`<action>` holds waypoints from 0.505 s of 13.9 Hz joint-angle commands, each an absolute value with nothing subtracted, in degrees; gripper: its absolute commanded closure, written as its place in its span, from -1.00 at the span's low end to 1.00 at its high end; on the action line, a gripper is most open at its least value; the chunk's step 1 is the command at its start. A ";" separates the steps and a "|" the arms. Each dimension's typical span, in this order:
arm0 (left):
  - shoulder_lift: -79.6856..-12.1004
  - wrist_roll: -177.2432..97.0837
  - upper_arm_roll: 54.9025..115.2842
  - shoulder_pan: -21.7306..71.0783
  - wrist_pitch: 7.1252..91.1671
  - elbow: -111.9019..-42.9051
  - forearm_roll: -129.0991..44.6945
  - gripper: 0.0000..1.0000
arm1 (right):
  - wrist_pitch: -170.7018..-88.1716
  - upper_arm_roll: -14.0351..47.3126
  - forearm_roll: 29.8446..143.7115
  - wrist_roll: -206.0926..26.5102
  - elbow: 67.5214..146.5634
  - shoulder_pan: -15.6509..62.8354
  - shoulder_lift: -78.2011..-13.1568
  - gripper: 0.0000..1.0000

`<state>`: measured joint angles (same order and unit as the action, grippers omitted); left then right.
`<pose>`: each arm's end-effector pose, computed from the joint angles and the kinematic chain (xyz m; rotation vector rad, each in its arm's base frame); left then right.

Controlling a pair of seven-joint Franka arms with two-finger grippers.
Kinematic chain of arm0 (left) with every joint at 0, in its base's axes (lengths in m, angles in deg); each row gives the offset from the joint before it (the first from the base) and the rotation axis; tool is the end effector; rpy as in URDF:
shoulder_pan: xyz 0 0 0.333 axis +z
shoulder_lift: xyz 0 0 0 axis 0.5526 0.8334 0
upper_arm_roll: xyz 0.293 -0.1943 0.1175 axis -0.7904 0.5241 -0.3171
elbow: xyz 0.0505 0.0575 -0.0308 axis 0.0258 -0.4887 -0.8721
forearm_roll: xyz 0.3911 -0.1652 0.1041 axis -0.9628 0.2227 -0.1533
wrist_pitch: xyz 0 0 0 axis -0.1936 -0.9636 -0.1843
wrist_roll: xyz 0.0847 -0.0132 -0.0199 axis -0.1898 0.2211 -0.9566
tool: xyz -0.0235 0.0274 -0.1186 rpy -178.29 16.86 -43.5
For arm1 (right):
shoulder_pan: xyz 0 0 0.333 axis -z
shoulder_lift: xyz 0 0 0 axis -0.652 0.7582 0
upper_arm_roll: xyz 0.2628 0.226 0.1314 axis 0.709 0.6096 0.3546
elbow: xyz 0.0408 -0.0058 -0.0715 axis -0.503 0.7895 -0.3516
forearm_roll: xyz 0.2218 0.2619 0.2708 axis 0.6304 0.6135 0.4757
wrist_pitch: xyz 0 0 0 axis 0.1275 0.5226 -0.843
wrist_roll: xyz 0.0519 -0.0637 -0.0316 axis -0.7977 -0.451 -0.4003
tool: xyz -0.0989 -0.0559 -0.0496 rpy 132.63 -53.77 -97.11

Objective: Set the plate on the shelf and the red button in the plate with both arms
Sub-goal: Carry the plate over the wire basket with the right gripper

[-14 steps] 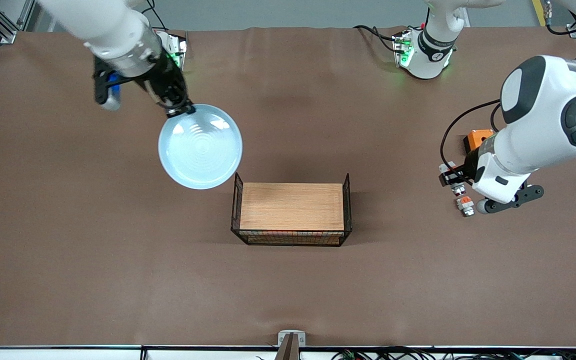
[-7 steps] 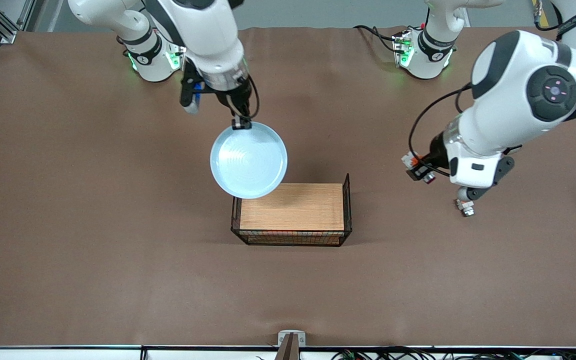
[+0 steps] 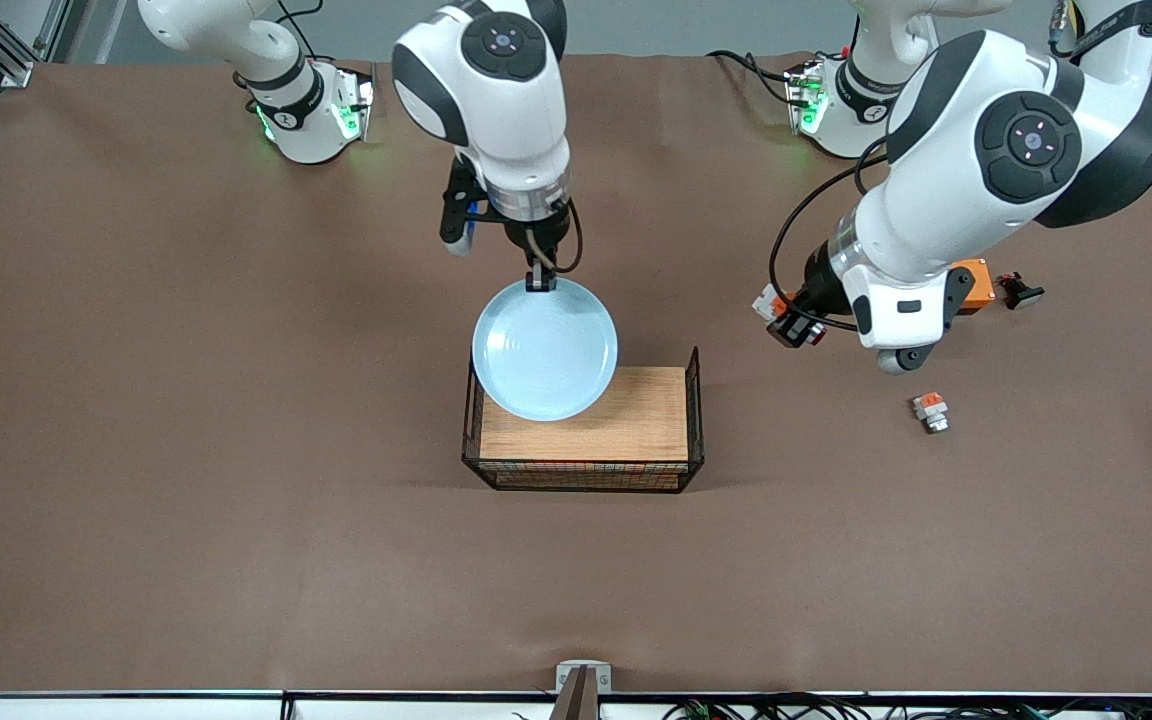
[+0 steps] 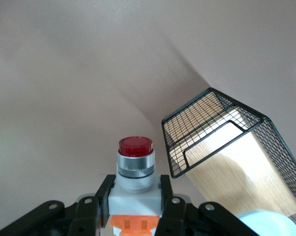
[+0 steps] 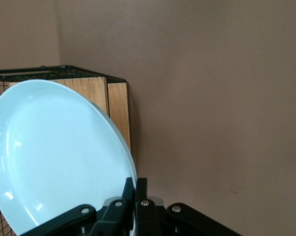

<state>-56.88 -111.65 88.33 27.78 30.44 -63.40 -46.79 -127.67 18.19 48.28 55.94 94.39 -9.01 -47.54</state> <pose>0.6231 -0.2980 0.5612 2.7364 1.3356 -0.2205 0.5175 0.5397 0.4805 -2.0709 2.2205 -0.0676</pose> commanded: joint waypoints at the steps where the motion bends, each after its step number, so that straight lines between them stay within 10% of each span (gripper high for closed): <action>1: -55.78 -115.35 88.48 27.66 30.24 -61.45 -46.01 0.44 | -128.94 17.34 46.51 59.46 90.29 -10.37 -43.66 1.00; 7: -54.20 -123.71 88.65 26.78 32.53 -61.45 -46.27 0.44 | -129.22 17.17 44.92 63.86 82.56 -10.99 -36.20 1.00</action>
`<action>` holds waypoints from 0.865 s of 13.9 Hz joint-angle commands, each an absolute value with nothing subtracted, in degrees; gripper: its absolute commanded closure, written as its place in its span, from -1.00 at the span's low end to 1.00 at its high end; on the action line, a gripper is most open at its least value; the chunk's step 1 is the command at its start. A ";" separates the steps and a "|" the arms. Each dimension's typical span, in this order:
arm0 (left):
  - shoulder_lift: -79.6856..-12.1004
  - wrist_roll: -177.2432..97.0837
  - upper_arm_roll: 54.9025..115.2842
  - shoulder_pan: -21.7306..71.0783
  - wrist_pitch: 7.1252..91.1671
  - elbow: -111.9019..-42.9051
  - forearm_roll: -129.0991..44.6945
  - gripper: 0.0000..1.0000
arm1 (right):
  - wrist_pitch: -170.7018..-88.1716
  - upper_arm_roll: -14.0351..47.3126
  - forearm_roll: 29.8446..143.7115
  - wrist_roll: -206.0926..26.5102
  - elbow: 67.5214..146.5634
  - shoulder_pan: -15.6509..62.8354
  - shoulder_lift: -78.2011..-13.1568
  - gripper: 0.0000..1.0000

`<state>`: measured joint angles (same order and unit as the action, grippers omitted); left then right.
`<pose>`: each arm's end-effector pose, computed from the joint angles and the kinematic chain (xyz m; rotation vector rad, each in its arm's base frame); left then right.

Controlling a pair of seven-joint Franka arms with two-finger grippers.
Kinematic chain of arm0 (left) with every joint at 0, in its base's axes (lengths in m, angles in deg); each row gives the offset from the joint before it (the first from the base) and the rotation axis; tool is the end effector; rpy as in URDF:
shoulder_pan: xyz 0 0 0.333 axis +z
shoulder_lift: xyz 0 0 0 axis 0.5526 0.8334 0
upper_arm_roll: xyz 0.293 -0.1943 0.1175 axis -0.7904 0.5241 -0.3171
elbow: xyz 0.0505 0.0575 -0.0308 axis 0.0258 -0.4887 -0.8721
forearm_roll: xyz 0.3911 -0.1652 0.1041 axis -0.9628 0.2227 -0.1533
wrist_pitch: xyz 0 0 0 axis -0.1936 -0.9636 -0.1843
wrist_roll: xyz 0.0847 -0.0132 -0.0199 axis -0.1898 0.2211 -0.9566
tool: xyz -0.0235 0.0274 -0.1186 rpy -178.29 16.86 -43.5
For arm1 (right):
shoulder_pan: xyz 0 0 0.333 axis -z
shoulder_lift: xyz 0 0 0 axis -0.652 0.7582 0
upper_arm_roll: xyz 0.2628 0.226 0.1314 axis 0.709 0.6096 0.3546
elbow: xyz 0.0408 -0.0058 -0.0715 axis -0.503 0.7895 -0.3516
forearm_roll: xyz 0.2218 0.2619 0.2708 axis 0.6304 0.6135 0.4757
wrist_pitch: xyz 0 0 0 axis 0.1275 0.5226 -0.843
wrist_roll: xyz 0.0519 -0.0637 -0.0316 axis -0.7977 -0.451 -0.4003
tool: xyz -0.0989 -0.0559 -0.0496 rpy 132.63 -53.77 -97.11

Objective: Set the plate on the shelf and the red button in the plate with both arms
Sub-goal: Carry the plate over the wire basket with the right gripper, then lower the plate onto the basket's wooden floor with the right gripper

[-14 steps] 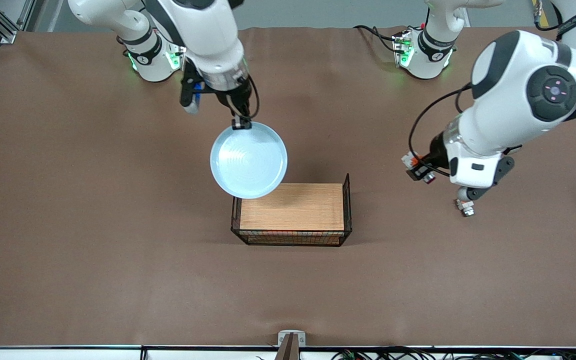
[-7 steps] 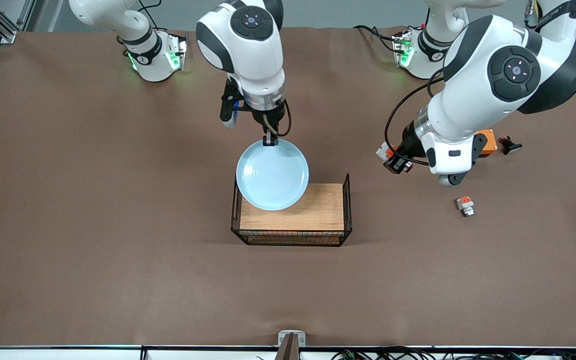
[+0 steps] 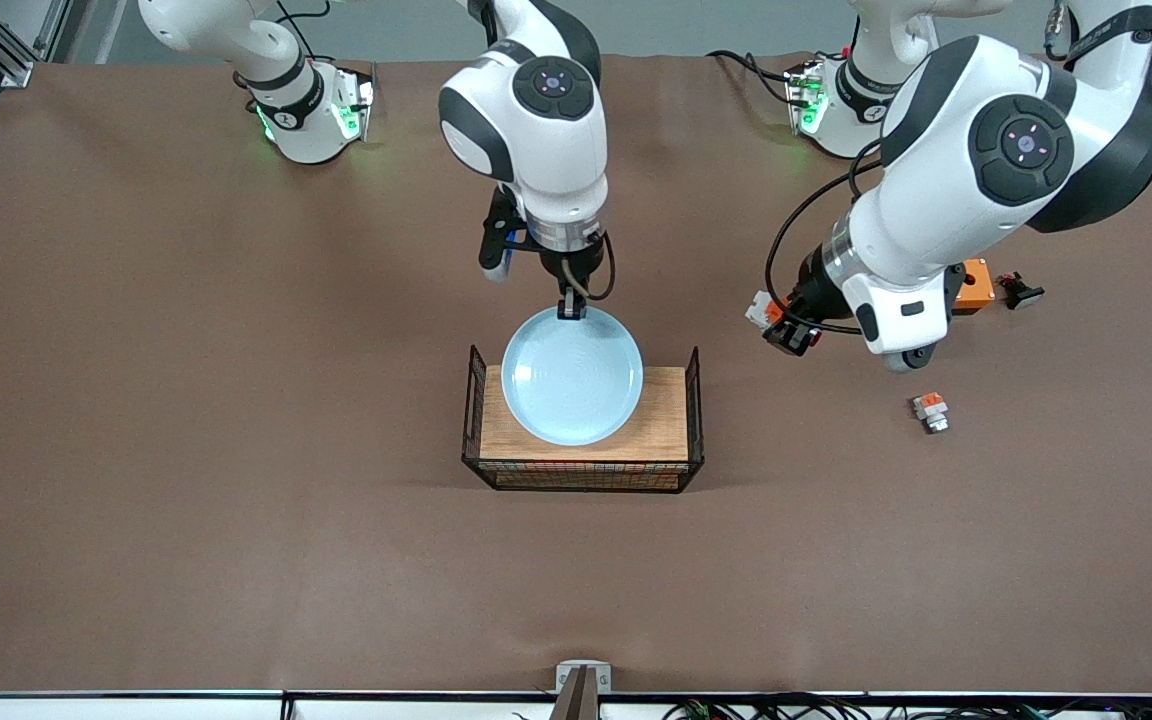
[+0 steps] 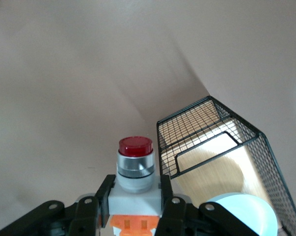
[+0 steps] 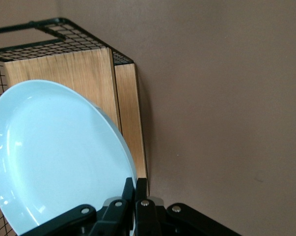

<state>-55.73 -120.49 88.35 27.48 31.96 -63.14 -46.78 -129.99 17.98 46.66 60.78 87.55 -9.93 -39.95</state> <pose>0.6296 -0.3030 0.5527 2.6239 1.5388 -0.2293 0.5382 0.5779 0.4471 -1.9858 2.2511 -0.1079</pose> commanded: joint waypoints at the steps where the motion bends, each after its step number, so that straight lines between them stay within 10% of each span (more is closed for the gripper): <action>1: -53.68 -123.98 88.65 26.61 32.88 -61.45 -46.10 0.44 | -129.22 17.08 44.92 64.21 81.51 -11.16 -35.14 1.00; 12: -51.83 -123.89 88.56 26.87 36.48 -61.54 -46.10 0.44 | -129.48 16.90 41.59 68.25 77.37 -11.96 -29.16 1.00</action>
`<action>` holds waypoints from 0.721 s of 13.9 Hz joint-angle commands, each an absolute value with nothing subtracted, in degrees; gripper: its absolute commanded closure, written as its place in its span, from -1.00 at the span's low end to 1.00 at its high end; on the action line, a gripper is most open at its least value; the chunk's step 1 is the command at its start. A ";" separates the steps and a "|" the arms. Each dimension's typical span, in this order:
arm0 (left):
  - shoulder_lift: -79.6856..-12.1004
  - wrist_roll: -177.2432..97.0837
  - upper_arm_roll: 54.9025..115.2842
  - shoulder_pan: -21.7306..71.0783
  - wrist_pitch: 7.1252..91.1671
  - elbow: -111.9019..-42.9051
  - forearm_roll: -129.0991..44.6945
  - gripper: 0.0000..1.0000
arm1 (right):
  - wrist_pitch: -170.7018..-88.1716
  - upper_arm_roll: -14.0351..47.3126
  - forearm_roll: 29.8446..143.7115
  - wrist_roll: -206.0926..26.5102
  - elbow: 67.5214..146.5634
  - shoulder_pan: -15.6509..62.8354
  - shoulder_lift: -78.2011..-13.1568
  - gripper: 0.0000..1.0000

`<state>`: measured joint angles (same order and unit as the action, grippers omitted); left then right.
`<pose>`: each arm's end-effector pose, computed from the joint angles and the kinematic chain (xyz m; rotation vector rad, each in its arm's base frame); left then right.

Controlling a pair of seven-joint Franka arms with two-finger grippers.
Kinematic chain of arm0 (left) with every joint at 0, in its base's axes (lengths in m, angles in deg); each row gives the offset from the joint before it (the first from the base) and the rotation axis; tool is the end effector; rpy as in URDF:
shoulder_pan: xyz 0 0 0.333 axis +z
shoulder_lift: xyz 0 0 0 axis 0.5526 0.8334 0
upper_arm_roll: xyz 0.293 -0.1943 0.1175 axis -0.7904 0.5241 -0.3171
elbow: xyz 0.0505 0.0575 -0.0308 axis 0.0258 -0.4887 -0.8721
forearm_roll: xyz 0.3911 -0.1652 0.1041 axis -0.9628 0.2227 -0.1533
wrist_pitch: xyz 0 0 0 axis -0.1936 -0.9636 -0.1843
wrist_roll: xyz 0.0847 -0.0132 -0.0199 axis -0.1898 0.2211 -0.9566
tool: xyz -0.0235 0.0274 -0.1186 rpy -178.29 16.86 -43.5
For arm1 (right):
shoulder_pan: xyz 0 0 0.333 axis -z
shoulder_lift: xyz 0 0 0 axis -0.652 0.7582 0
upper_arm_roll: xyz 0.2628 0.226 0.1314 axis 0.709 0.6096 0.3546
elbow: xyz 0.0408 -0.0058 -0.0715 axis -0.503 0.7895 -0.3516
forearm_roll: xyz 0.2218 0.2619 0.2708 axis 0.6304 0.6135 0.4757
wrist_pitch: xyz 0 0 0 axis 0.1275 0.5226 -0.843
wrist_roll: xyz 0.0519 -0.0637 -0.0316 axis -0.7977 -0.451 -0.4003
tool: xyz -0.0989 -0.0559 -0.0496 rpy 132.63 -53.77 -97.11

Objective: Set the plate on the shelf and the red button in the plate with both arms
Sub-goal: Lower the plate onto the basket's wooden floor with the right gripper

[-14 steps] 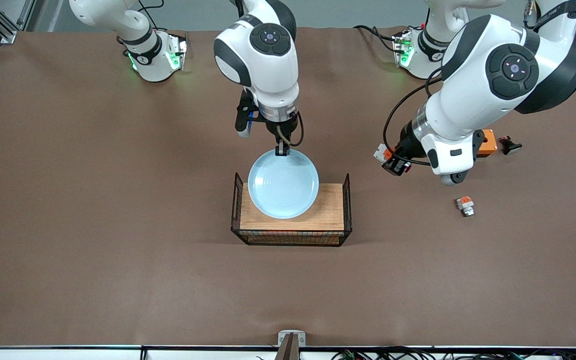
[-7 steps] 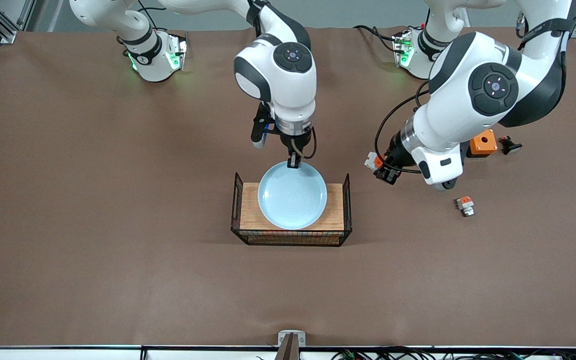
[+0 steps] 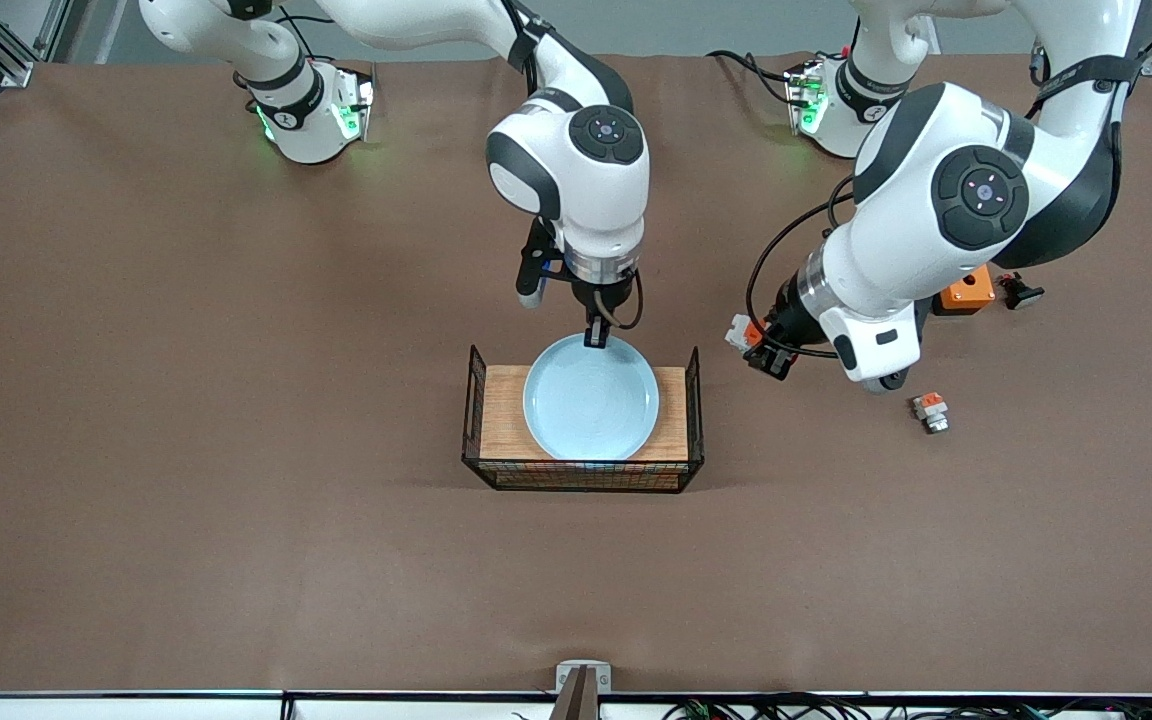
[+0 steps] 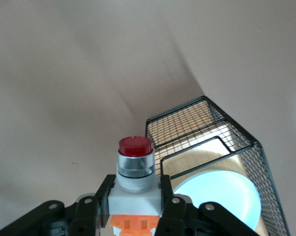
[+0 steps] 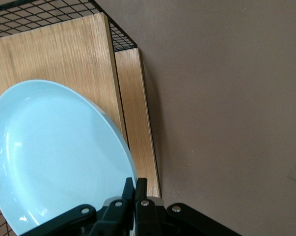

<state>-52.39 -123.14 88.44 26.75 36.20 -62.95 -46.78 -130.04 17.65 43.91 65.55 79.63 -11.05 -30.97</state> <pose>0.6463 -0.3163 0.5220 2.5672 1.5826 -0.2394 0.5545 0.6146 0.3951 -1.9383 2.2937 -0.1861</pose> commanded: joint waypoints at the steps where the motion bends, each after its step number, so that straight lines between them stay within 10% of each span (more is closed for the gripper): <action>1: -52.00 -123.81 88.56 26.78 36.49 -61.54 -46.01 0.44 | -130.18 16.90 41.23 68.35 77.37 -11.96 -28.72 1.00; 7: -51.57 -123.72 88.30 26.52 36.40 -61.54 -46.10 0.47 | -130.97 16.90 41.14 68.35 77.37 -11.78 -28.36 0.92; 9: -51.04 -123.89 87.95 25.46 36.40 -61.45 -46.10 0.47 | -130.97 16.81 41.14 68.35 77.37 -11.87 -28.36 0.29; 10: -50.95 -124.07 87.95 25.46 36.40 -61.45 -46.10 0.47 | -131.06 16.81 41.14 68.35 77.28 -11.87 -28.36 -0.51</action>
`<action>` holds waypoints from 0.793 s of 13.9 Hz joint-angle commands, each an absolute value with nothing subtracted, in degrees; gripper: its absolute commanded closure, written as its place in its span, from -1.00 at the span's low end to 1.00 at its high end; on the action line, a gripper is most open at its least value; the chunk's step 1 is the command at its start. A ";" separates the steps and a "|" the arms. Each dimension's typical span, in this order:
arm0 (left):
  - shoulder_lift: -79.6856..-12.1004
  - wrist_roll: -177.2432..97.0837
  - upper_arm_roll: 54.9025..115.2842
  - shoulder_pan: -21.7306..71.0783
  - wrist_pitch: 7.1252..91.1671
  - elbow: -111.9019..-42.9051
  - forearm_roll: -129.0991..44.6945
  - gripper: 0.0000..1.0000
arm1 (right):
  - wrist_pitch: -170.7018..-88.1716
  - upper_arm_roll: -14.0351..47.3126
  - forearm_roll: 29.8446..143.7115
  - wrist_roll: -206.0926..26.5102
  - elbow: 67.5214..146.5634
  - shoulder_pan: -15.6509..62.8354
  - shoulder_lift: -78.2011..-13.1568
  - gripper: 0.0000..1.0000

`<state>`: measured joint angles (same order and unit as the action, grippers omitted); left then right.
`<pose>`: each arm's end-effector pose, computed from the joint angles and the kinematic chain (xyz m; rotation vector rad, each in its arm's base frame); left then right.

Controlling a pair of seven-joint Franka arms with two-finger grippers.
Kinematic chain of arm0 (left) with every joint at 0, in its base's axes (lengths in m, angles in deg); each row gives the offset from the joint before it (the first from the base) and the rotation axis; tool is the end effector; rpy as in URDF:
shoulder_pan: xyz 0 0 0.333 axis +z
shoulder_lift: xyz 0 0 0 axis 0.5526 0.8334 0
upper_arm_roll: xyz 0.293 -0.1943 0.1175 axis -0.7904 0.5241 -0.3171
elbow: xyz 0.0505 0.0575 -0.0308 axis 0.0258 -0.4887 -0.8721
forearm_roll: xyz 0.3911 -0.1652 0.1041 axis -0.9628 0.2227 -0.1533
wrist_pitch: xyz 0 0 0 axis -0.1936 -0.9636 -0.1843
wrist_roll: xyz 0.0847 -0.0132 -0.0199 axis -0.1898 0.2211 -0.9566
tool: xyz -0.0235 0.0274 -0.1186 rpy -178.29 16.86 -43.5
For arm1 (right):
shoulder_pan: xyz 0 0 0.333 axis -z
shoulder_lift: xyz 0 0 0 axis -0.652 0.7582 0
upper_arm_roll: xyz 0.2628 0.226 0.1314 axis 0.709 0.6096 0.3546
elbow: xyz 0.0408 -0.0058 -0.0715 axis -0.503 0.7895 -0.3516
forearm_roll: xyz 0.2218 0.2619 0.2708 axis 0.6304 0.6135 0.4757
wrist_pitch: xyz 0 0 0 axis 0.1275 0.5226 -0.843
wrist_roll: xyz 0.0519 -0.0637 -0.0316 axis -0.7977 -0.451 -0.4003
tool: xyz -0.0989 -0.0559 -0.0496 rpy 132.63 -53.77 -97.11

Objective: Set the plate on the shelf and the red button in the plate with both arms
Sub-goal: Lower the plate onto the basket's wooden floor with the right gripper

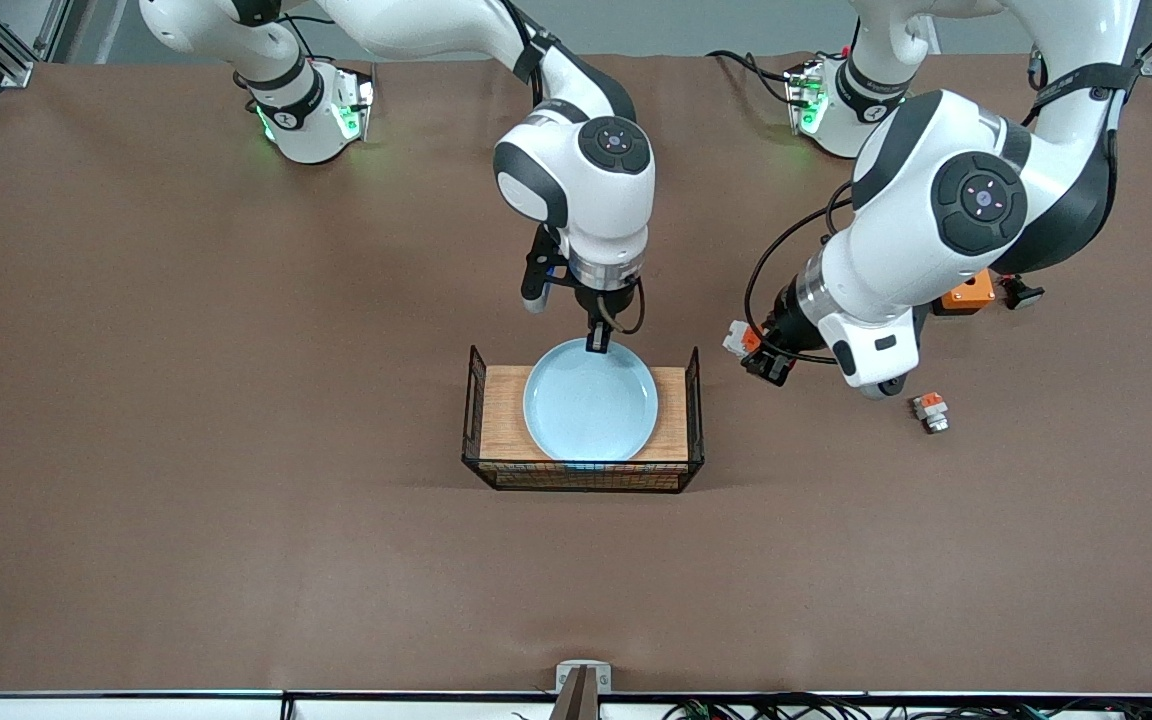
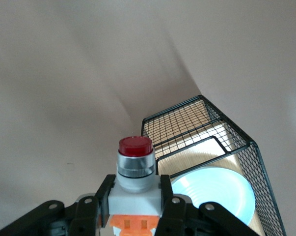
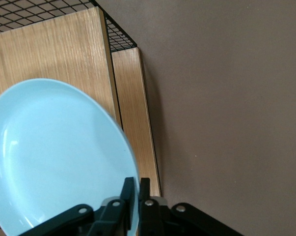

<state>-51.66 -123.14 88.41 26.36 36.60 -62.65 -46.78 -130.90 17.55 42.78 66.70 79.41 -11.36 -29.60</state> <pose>0.6482 -0.3211 0.5166 2.5686 1.5759 -0.2450 0.5551 0.6190 0.3791 -1.9313 2.2974 -0.2144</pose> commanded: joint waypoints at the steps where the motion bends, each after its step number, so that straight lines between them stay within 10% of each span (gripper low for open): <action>1: -51.04 -124.50 88.04 25.46 36.57 -61.45 -46.10 0.47 | -131.06 16.81 41.14 68.35 77.10 -11.87 -28.36 -1.00; 11: -50.07 -132.06 88.21 24.06 39.20 -60.84 -46.62 0.46 | -124.22 17.61 44.46 50.03 72.09 -7.48 -29.50 -1.00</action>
